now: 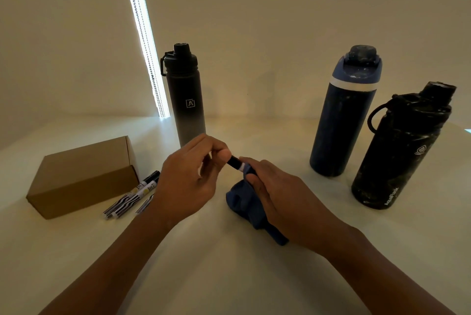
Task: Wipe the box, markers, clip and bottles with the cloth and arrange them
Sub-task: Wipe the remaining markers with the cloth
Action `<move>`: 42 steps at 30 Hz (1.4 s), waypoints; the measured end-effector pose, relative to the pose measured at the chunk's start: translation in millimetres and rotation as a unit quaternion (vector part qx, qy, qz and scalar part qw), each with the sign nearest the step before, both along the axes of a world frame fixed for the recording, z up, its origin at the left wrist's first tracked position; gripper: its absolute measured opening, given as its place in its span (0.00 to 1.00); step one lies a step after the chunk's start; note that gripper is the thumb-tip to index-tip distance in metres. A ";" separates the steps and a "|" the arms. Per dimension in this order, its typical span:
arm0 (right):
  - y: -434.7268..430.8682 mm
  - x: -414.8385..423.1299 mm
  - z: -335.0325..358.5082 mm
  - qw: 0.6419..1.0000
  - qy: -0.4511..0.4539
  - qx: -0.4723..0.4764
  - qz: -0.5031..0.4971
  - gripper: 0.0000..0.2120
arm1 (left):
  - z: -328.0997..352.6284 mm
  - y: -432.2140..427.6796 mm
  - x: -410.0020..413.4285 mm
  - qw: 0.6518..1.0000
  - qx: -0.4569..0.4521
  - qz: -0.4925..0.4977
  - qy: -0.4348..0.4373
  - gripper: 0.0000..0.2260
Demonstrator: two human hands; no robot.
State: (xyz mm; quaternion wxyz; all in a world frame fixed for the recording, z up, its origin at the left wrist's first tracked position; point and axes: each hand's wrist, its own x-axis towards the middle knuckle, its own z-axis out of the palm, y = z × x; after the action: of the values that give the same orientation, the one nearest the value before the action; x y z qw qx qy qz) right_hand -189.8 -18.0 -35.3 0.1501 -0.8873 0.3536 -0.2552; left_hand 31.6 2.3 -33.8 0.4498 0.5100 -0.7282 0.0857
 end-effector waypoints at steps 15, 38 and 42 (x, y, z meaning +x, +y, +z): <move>0.2 3.5 -0.8 0.999 0.030 -0.003 0.014 0.27 | 1.3 0.5 4.7 0.998 0.043 0.037 0.020 0.18; -1.0 -24.1 17.2 0.992 -0.091 0.042 0.072 0.20 | 13.9 9.5 36.6 0.986 0.097 0.010 0.137 0.10; -4.4 -25.9 15.4 0.992 -0.115 0.027 0.048 0.20 | 16.5 12.5 36.6 0.985 0.099 0.000 0.138 0.08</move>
State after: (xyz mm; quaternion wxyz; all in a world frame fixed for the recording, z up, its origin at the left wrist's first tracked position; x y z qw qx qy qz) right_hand -215.7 -22.4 -19.8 0.2254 -0.8638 0.2975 -0.3385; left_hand 68.3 14.9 -17.2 0.4936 0.5588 -0.6639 -0.0579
